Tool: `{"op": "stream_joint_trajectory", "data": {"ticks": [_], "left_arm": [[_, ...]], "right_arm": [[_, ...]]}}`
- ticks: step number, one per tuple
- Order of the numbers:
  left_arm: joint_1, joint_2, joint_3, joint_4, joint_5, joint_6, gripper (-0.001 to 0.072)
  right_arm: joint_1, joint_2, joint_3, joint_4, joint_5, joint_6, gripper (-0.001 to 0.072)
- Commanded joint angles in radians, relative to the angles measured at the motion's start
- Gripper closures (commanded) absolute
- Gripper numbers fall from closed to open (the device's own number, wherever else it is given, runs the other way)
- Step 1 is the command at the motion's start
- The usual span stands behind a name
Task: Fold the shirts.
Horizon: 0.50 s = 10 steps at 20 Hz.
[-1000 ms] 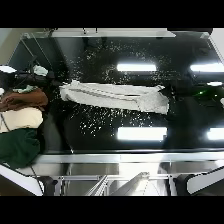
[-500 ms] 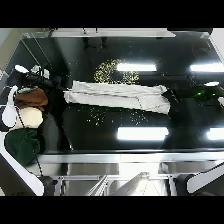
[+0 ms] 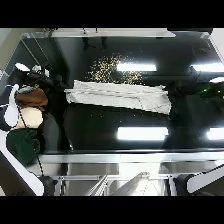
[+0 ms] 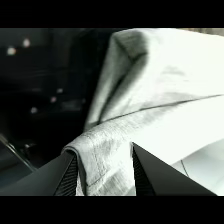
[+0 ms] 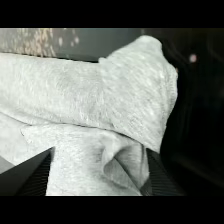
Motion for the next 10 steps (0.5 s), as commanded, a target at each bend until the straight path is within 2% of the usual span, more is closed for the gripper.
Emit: {"op": "stream_joint_trajectory", "data": {"ticks": [1,3,6,10], "left_arm": [[0.028,0.002,0.137,-0.01,-0.109,-0.01,0.0367],[0.049,0.037,0.147,-0.012,-0.117,-0.042,0.0367],[0.054,0.117,0.028,-0.01,-0.074,-0.037,0.0367],[0.035,0.134,-0.056,-0.01,-0.03,-0.011,0.0366]], "right_arm": [[-0.02,0.018,0.061,-0.145,0.027,0.108,0.0016],[-0.012,-0.005,0.061,-0.14,0.061,0.124,0.0015],[0.038,-0.074,0.061,-0.132,0.121,0.132,0.0016],[0.126,-0.133,0.061,-0.009,0.171,0.123,0.0018]]}}
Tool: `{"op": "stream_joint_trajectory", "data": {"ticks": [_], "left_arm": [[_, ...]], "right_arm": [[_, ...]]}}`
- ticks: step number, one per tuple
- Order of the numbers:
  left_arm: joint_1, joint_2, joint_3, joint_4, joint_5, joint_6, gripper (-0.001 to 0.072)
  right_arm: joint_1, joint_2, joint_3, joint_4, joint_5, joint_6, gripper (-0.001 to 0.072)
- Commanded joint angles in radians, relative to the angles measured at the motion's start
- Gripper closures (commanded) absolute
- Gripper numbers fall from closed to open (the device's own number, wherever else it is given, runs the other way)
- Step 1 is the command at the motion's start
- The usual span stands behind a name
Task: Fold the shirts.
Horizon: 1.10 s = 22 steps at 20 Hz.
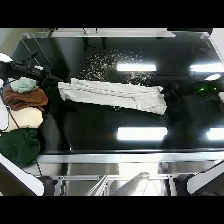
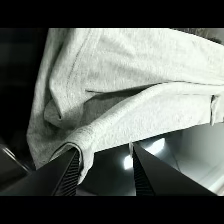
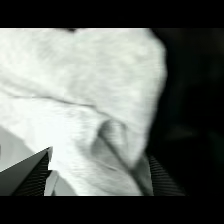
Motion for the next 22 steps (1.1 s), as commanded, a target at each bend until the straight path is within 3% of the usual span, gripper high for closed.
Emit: {"op": "stream_joint_trajectory", "data": {"ticks": [1,2,3,4,5,14,19,20,22], "left_arm": [[-0.017,0.019,-0.075,0.001,0.043,0.017,0.0365],[-0.024,0.019,-0.09,0.002,0.048,0.018,0.0365],[-0.024,0.019,-0.096,0.002,0.051,0.018,0.0268],[-0.024,0.019,-0.095,0.002,0.064,0.013,-0.0013],[-0.022,0.019,-0.082,0.002,0.071,0.014,-0.0009],[0.055,0.019,-0.031,0.002,0.058,0.012,-0.0006],[0.098,0.019,-0.042,-0.002,-0.018,0.012,0.0014],[0.104,0.019,-0.043,-0.003,-0.037,0.012,0.0042],[0.104,0.019,-0.042,-0.01,-0.085,0.016,0.0709]], "right_arm": [[0.075,-0.044,0.001,0.043,0.009,0.008,0.0021],[0.093,-0.047,0.002,0.043,-0.008,0.015,0.0127],[0.106,-0.047,0.002,0.044,-0.026,0.015,0.0417],[0.113,-0.046,0.002,0.05,-0.043,0.015,0.0604],[0.113,-0.046,0.002,0.052,-0.051,0.016,0.0696],[0.055,-0.045,0.002,0.058,-0.06,0.016,0.0694],[-0.003,-0.037,0.011,0.06,-0.012,0.018,0.0694],[-0.026,-0.032,0.031,0.058,0.017,0.019,0.0695],[-0.076,-0.005,0.082,0.057,0.073,0.04,0.0694]]}}
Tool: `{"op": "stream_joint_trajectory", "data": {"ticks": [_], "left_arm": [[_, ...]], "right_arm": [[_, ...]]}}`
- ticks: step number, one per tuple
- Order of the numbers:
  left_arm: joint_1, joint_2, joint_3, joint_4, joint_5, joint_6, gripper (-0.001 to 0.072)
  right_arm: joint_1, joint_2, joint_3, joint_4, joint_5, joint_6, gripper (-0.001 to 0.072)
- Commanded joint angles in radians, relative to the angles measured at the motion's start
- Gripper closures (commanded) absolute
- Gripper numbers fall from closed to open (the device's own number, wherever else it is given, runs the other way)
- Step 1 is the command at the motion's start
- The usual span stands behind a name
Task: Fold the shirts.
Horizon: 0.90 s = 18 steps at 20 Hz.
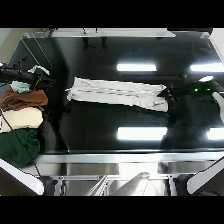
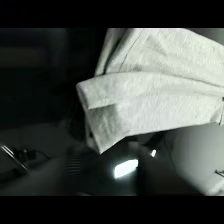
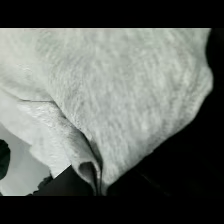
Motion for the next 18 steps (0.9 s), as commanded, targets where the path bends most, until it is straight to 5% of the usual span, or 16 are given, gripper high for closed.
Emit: {"op": "stream_joint_trajectory", "data": {"ticks": [1,7,12,16,18], "left_arm": [[0.004,0.0,-0.001,-0.006,-0.087,0.004,0.0692],[-0.113,0.034,-0.001,-0.011,-0.147,0.069,0.0691],[-0.137,0.092,-0.001,-0.209,-0.155,0.121,0.0689],[-0.123,0.115,-0.002,-0.216,-0.155,0.125,0.0689],[-0.136,0.115,-0.002,-0.216,-0.156,0.124,0.0689]], "right_arm": [[-0.068,0.045,0.07,0.005,0.099,0.028,0.0694],[0.105,0.199,0.147,0.191,0.098,-0.004,0.0695],[0.518,0.164,0.164,0.209,-0.384,-0.056,0.0694],[0.837,-0.088,0.329,0.218,-0.706,-0.094,0.0683],[0.933,-0.236,0.495,0.224,-0.716,-0.093,0.0196]]}}
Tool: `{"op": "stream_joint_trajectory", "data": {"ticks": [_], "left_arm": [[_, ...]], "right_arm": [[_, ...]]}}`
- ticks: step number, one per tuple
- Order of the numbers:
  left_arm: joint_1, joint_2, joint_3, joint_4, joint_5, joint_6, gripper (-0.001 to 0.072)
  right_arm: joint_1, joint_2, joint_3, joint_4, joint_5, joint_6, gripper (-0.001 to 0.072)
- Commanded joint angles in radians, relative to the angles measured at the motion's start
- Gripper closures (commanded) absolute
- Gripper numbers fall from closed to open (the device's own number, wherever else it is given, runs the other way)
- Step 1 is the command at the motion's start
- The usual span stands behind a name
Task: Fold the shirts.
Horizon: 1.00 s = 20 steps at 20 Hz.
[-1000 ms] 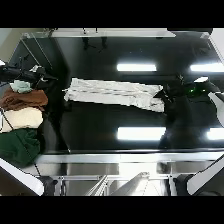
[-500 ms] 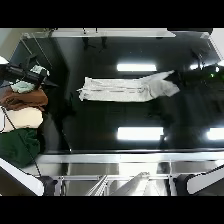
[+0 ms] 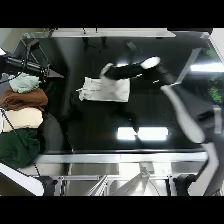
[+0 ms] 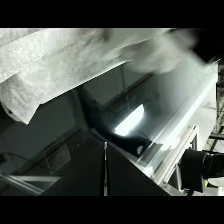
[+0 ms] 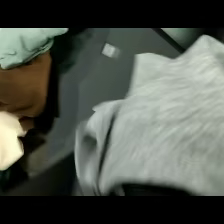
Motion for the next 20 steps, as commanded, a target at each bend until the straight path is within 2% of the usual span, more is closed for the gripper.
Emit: {"op": "stream_joint_trajectory", "data": {"ticks": [1,2,3,4,5,6,9,10,12,14,15,16,17,20], "left_arm": [[-0.015,0.008,0.0,-0.022,-0.01,0.006,0.0689],[-0.023,0.008,0.0,-0.021,-0.018,0.007,0.0689],[-0.022,0.008,0.0,-0.021,-0.019,0.009,0.0689],[-0.022,0.008,0.0,-0.021,-0.016,0.012,0.0689],[-0.022,0.008,0.0,-0.021,-0.011,0.018,0.0689],[-0.021,0.008,0.0,-0.021,-0.011,0.018,0.0689],[-0.016,0.008,0.0,-0.019,-0.027,0.02,0.0689],[-0.011,0.008,0.0,-0.019,-0.047,0.033,0.069],[-0.005,0.01,0.0,-0.018,-0.093,0.037,0.069],[-0.001,0.013,0.0,-0.019,-0.099,0.042,0.069],[-0.001,0.012,0.0,-0.019,-0.097,0.041,0.069],[-0.003,0.012,0.0,-0.019,-0.095,0.041,0.069],[-0.01,0.012,0.0,-0.019,-0.095,0.041,0.069],[-0.027,0.012,0.0,-0.019,-0.106,0.041,0.069]], "right_arm": [[0.191,-0.204,0.217,0.016,-0.145,-0.013,0.0171],[0.193,-0.196,0.224,0.029,-0.125,-0.013,0.0175],[0.179,-0.167,0.224,0.023,-0.084,-0.013,0.0291],[0.151,-0.134,0.224,-0.001,-0.013,-0.013,0.0498],[0.109,-0.095,0.224,-0.045,0.09,-0.004,0.0585],[0.061,-0.06,0.224,-0.1,0.195,0.051,0.0692],[-0.093,0.024,0.192,-0.344,0.453,0.277,0.0696],[-0.152,0.051,0.158,-0.398,0.54,0.322,0.0696],[-0.259,0.095,0.058,-0.409,0.651,0.32,0.0696],[-0.323,0.123,-0.059,-0.403,0.573,0.321,0.0691],[-0.338,0.114,-0.088,-0.384,0.514,0.322,0.0623],[-0.343,0.09,-0.097,-0.362,0.455,0.321,0.0292],[-0.34,0.063,-0.097,-0.344,0.404,0.321,0.0002],[-0.307,-0.02,-0.097,-0.246,0.257,0.32,0.0007]]}}
